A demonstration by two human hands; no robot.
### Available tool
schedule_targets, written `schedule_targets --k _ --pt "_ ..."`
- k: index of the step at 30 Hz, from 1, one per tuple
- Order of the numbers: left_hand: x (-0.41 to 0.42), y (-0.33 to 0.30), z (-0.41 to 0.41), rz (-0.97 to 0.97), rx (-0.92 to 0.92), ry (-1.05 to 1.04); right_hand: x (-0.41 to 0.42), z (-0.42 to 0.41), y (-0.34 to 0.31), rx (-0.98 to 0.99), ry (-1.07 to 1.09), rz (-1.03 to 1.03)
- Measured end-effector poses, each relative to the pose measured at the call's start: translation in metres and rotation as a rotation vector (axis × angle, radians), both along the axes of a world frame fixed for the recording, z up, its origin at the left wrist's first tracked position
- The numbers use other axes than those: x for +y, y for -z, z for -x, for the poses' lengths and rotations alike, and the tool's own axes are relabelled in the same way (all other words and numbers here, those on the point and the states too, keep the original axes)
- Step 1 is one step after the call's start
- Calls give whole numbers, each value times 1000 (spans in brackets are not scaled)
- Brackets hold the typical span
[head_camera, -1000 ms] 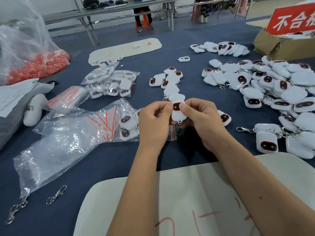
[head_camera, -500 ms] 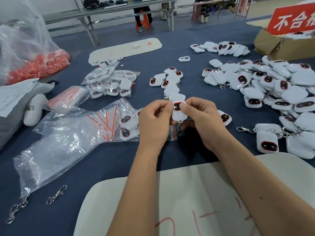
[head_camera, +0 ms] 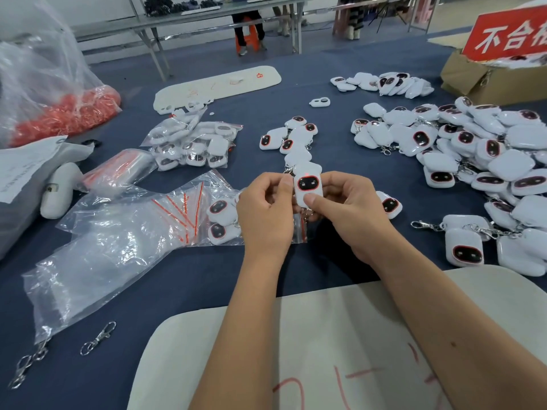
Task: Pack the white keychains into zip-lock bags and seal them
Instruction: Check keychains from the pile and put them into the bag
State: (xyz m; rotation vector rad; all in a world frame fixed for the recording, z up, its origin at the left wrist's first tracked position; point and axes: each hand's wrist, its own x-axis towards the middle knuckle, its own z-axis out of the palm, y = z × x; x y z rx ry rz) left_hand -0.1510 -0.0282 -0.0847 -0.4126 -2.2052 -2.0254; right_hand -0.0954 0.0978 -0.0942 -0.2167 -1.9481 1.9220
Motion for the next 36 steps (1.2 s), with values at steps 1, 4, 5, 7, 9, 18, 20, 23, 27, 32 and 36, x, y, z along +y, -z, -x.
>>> schedule_targets --k 1,4,5,7,9,18,20,23,27,32,36 --pt "0 0 -1 18 14 -20 0 1 0 -6 12 15" --pt "-1 -3 -4 156 158 -101 0 2 0 -21 40 54" --pt "-2 -3 -5 221 227 -132 1 2 0 -25 54 46" --pt "-4 -4 -5 373 342 -189 1 3 1 -35 87 21" --pt "-4 -4 -5 530 384 -215 2 3 2 -38 122 35" --pt "-3 2 -3 807 283 -210 2 4 2 0 176 87" --pt "-3 2 -4 814 277 -206 2 5 2 -1 199 134" --pt "-4 0 -5 817 273 -204 1 5 3 -6 215 130" --pt "-5 -1 -4 679 221 -227 -1 5 3 -29 163 61" --pt "-5 -5 -6 487 328 -282 -2 2 2 -66 40 -157" --pt "-3 -7 -7 437 436 -272 -5 0 -3 -40 -46 -65"
